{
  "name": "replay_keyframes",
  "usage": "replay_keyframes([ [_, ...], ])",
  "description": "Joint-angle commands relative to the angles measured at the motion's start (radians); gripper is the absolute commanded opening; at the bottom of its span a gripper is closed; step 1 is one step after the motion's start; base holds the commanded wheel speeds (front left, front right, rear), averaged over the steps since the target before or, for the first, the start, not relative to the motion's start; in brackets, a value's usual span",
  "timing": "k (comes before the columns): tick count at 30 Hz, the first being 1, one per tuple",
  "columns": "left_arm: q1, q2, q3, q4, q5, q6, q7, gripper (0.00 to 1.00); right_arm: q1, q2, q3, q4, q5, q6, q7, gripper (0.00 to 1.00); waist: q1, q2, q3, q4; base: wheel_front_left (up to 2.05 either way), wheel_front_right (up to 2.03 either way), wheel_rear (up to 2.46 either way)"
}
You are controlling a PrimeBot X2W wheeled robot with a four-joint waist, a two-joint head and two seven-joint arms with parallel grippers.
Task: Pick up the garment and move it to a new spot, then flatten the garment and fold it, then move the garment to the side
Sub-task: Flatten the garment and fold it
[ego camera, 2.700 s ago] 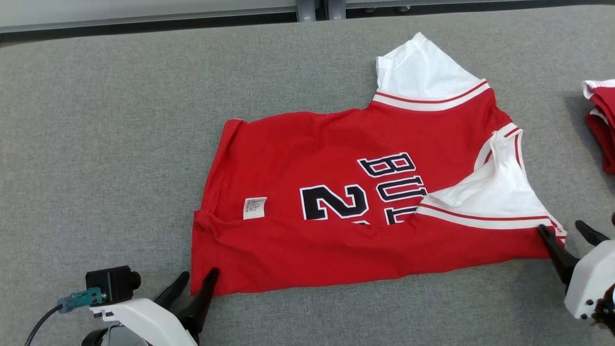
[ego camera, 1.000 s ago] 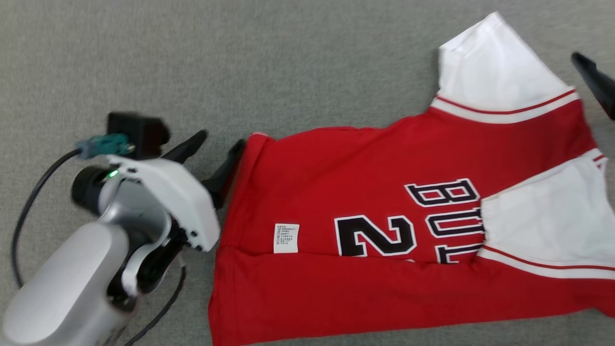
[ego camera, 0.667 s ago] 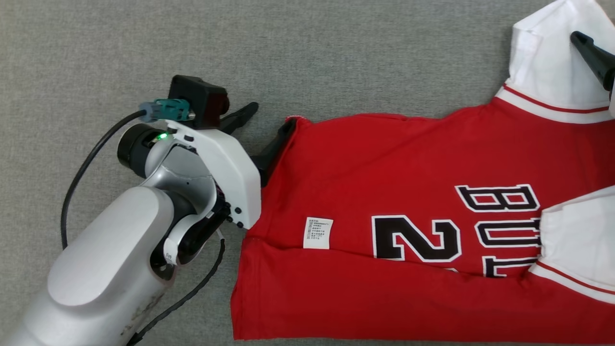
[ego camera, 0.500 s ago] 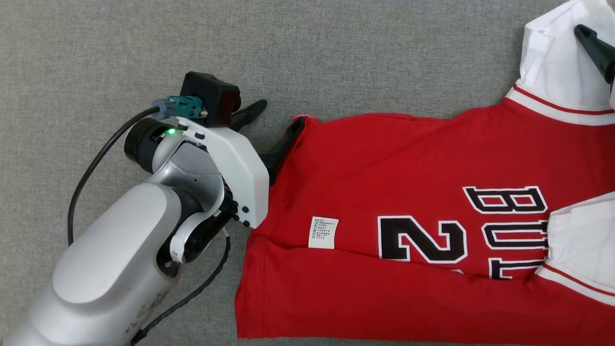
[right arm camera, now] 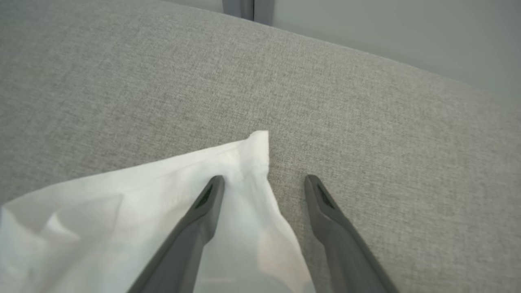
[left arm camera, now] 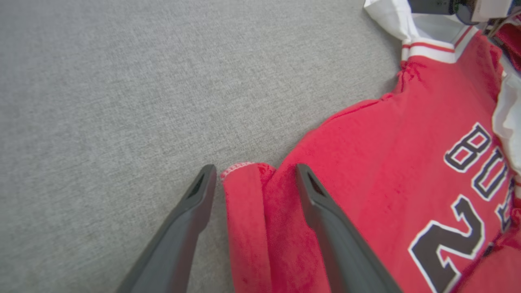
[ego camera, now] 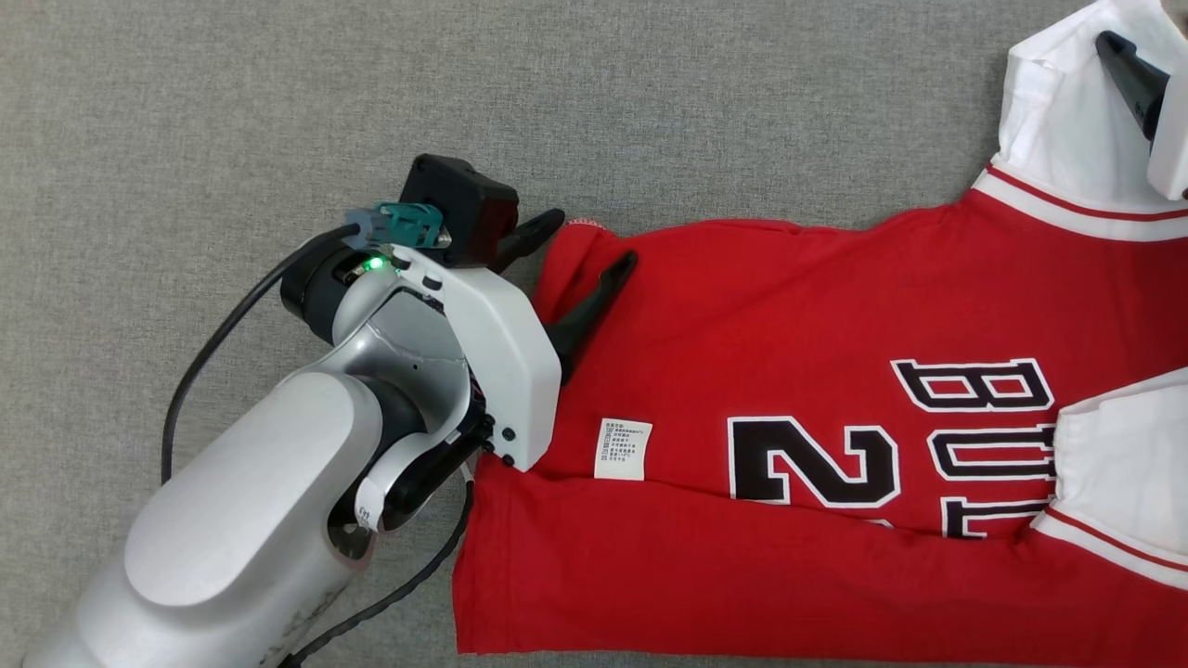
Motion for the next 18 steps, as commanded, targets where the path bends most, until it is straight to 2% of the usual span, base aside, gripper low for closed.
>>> replay_keyframes([
  [1, 0.007, 0.005, -0.004, 0.005, -0.003, 0.0, 0.005, 1.0, 0.003, 0.004, 0.019, 0.017, 0.008, 0.0, -0.001, 1.0, 0.0, 0.0, 0.003, 0.001, 0.0, 0.0, 0.0],
  [3, 0.013, 0.003, -0.008, 0.015, -0.009, 0.002, 0.011, 0.98, -0.004, 0.005, 0.043, 0.018, 0.015, 0.0, -0.003, 1.0, 0.0, 0.0, 0.004, 0.002, 0.0, 0.0, 0.0],
  [5, 0.016, -0.002, -0.007, 0.028, -0.014, 0.001, 0.007, 0.45, -0.01, 0.004, 0.064, 0.019, 0.022, 0.001, -0.01, 1.0, 0.0, 0.0, 0.006, 0.003, 0.0, 0.0, 0.0],
  [6, 0.015, -0.003, -0.006, 0.035, -0.014, -0.002, 0.003, 0.31, -0.014, 0.005, 0.078, 0.019, 0.029, 0.001, -0.015, 0.4, 0.0, 0.0, 0.006, 0.003, 0.0, 0.0, 0.0],
  [7, 0.014, -0.004, -0.005, 0.041, -0.014, -0.005, 0.0, 0.0, -0.013, 0.007, 0.094, 0.018, 0.044, 0.001, -0.016, 0.0, 0.0, 0.0, 0.006, 0.003, 0.0, 0.0, 0.0],
  [12, 0.022, -0.02, 0.027, 0.056, -0.035, 0.004, -0.044, 0.0, -0.035, -0.027, 0.123, 0.01, 0.086, 0.001, -0.111, 0.0, 0.0, 0.0, -0.008, 0.0, 0.0, 0.0, 0.0],
  [18, 0.069, -0.015, 0.075, 0.062, -0.085, 0.012, -0.083, 0.0, -0.009, -0.063, 0.11, 0.032, 0.142, 0.001, -0.204, 0.0, 0.0, 0.0, -0.052, -0.017, 0.0, 0.0, 0.0],
])
